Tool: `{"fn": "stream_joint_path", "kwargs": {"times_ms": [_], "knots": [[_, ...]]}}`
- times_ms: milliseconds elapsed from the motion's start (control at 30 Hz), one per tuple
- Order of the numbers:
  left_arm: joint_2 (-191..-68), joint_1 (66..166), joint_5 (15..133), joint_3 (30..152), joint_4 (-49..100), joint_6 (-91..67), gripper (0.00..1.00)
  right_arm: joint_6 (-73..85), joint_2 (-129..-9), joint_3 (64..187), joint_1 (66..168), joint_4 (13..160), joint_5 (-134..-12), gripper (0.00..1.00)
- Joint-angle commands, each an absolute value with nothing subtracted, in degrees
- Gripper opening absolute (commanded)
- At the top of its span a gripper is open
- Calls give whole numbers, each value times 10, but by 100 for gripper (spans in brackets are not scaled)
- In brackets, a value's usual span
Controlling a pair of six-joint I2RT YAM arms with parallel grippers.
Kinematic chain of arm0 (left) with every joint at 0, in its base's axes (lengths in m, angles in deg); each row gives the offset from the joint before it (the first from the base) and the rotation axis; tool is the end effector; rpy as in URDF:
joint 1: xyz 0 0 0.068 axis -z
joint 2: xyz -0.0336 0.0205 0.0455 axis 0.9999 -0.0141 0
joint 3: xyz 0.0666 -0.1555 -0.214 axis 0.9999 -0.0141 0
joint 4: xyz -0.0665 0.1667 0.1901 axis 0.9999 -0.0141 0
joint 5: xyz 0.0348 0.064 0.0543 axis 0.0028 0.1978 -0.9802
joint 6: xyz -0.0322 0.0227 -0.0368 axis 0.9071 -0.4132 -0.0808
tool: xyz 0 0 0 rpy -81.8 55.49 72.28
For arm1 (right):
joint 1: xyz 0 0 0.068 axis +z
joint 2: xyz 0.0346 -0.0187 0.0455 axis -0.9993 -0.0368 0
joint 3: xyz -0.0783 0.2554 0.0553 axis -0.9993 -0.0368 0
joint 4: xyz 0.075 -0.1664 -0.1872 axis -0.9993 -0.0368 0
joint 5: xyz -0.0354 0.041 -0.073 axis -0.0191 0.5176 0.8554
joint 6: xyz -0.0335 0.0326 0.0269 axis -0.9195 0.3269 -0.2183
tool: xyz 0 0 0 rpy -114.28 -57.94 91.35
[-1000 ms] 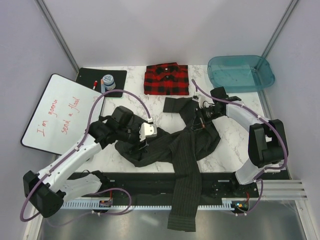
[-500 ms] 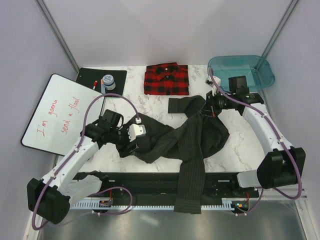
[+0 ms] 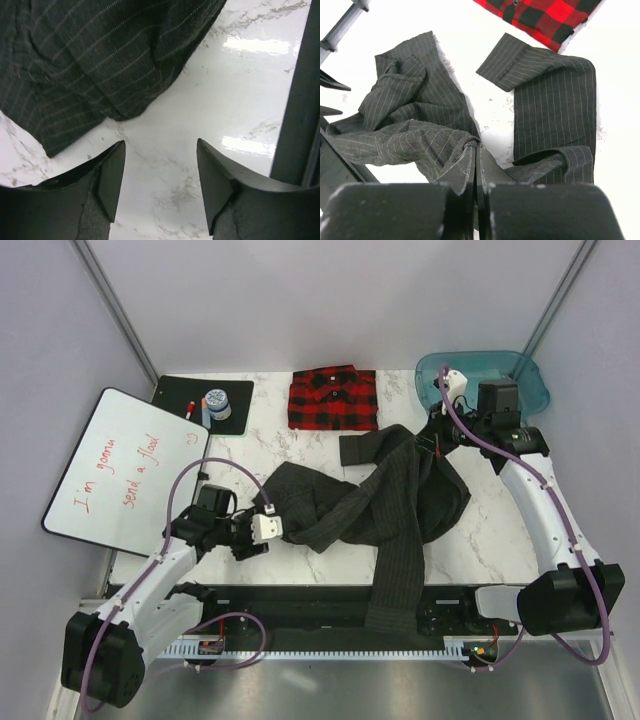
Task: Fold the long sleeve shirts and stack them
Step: Flatten the shirt out
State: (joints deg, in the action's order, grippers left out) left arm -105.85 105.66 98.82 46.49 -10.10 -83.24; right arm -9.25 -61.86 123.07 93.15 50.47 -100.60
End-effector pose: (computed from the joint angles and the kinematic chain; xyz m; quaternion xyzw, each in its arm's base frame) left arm 0.1474 -0.0637 0.1868 0.6285 0.6790 -0.1568 0.3454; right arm 0.2715 0.0457 0.3631 -0.2355 0.8308 0.2618 0.4311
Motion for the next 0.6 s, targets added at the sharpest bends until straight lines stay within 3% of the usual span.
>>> {"fn": "stream_joint_path", "kwargs": {"times_ms": [0,167,400,567], "knots": [[-1069,1055,1064,434,19,-948,60,-71,-625,1218,931,538,-980,0],[-1055,1112,1027,368,143,-917,46,-63,-655,1221,931,545,-920,0],[-965,1169,937,268,235,-903,52,-21,-688,1198,926,587,-827,0],[-960,1200,876,246,287,-861,46,-10,-716,1188,921,594,-805,0]]}}
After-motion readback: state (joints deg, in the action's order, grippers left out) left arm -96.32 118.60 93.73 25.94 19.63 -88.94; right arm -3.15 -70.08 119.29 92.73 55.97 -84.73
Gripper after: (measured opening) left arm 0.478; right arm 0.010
